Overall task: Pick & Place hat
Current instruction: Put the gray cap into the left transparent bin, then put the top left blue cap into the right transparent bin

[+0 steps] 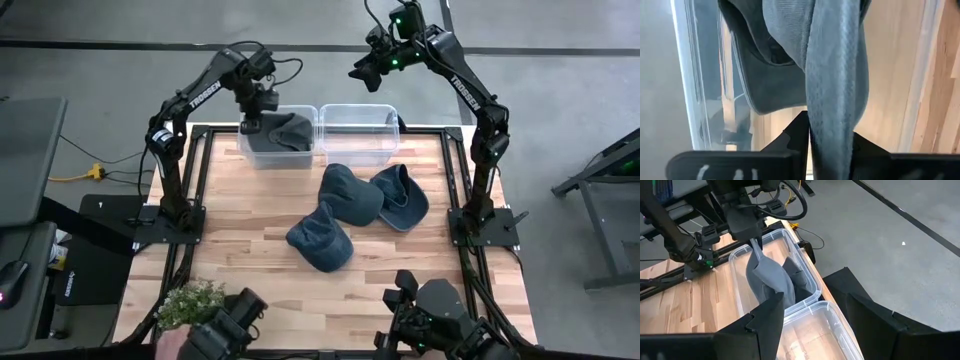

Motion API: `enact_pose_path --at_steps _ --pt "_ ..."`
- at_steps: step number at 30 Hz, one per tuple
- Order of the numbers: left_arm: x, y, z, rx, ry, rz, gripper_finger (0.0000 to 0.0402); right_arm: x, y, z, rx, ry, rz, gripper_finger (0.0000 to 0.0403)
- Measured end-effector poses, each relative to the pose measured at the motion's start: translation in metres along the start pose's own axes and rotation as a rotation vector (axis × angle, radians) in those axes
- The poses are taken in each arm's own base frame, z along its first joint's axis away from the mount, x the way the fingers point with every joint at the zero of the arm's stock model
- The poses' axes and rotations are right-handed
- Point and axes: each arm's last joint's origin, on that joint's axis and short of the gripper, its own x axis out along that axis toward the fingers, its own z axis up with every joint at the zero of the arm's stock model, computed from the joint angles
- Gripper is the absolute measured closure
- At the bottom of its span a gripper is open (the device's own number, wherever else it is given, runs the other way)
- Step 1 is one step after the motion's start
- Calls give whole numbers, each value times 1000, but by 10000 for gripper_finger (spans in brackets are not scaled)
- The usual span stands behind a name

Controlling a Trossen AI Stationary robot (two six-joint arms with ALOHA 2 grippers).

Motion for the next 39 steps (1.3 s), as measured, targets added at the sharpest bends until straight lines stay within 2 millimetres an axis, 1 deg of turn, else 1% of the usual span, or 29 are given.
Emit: enact_pose_path --at_steps 5,9,12,16,20,24,28,30,33,36,39 --pt "0 -1 2 -3 -48 -33 365 0 0 0 -3 0 0 194" --pt "0 3 3 -58 -51 14 368 0 0 0 -3 1 0 194" --pt "0 3 3 -57 -42 27 359 0 0 0 -3 1 0 194" --pt "0 4 3 -61 -23 48 321 0 0 0 -12 3 0 194" --pt "0 7 3 -81 1 102 265 0 0 -1 -19 8 0 194" --pt "-4 11 3 -115 45 200 210 0 0 -1 -22 8 0 194" --pt "-11 14 7 -172 56 309 178 0 0 -1 -26 7 -1 194" --pt "-14 15 9 -200 44 347 173 0 0 -1 -27 6 -1 194" --pt "-20 13 14 -256 10 374 177 0 0 -1 -45 7 -3 194" --pt "-23 8 21 -281 -15 382 194 0 -1 -1 -47 9 -4 194" --pt "-25 -1 30 -302 -35 378 220 0 -1 -2 -45 12 -2 194"
